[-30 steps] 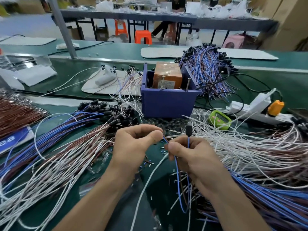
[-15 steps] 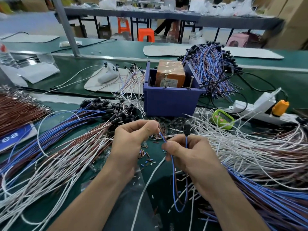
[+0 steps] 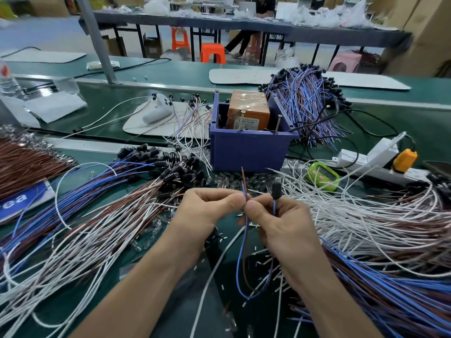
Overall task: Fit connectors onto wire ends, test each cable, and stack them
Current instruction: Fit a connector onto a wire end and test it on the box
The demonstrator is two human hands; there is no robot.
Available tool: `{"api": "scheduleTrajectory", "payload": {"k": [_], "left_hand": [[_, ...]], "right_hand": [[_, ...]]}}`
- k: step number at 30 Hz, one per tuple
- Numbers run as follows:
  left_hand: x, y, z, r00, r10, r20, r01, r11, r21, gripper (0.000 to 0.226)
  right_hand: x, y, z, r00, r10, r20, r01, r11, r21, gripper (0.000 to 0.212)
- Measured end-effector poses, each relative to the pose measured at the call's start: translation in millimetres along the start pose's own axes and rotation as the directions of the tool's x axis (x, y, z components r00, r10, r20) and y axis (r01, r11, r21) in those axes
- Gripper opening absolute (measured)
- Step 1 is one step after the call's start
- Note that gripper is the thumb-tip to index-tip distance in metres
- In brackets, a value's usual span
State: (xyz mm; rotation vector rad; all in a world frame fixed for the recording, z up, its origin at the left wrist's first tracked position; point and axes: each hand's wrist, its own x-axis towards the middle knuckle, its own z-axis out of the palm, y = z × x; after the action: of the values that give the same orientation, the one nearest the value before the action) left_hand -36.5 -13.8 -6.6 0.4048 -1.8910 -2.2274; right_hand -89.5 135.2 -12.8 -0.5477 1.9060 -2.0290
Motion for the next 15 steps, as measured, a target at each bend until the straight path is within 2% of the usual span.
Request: {"api": "scheduleTrajectory", "payload": {"k": [2,4,6,8,10,13,15], "left_hand": [[1,3,-1,0.999,0.002,-0.036,-0.002,1.000,-0.008,0.018],[0,7,2,0.997,0.014,-0.080,-0.021,0.995,-0.093,0.018],[1,11,7,0.984,-0.023,-0.176,-0.018,0.974,-0.227,0.014],[5,16,13,0.953,-0.061,-0.296,-0.008,0.974,-0.226,0.020],[13,25,15,0.931,-0.064,-0.358,0.010,0.989,-0.149,0.021],[29,42,15,0.916,0.009,-0.400,-0.030,0.999,-0.046,0.016],[40,53,14,0.905,0.012,-0.425,-0.066,0.991,-0.112,0.016]], "right_hand": [[1,-1,2,0.999,-0.050,-0.007,0.049,0.997,-0.057,0.015],[4,-1,3,0.998,-0.057,-0.039,0.053,0.995,-0.089,0.014],[9,-4,4,0.997,-0.042,-0.072,0.034,0.993,-0.109,0.017],[13,-12,6,0.997,-0.046,-0.069,0.038,0.993,-0.109,0.020],[20,-24,5,0.995,-0.063,-0.075,0.059,0.997,-0.056,0.020],[38,-38,-1,0.979,-0.019,-0.204,0.044,0.992,0.117,0.024],[50,-42,-3,0.959,0.025,-0.282,0.026,0.984,0.178,0.027]]}}
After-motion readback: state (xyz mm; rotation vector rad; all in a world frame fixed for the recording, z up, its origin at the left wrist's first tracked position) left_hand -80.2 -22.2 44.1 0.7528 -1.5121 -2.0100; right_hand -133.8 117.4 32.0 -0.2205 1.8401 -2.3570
